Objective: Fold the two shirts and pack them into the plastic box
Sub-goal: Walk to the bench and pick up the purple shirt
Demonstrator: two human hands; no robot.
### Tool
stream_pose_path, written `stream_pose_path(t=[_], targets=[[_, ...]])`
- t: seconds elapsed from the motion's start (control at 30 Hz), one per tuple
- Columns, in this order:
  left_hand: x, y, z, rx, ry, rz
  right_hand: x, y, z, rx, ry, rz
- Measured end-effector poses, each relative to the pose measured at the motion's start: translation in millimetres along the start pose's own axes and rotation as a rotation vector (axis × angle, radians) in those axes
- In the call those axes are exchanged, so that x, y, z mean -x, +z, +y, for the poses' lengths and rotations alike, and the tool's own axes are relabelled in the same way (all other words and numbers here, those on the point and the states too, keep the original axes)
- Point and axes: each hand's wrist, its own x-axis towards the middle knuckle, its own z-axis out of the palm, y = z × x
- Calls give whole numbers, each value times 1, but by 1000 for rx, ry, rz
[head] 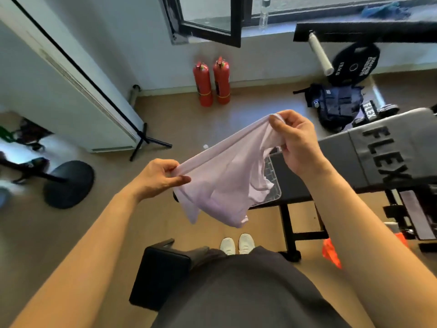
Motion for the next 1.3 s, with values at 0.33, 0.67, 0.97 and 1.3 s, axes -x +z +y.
stream_pose_path(t=[0.33, 0.67, 0.97, 1.3], targets=[[-15, 22, 50, 352, 11, 175, -18, -11, 66, 557, 53, 82], [-43, -8, 52, 987, -66, 298, 23, 98, 140, 541, 55, -150], [-61, -14, -90, 765, -188, 60, -46, 188, 141, 791, 11, 160], [-90, -49, -191, 409, -113, -166, -74, 249, 175, 837, 214, 337]])
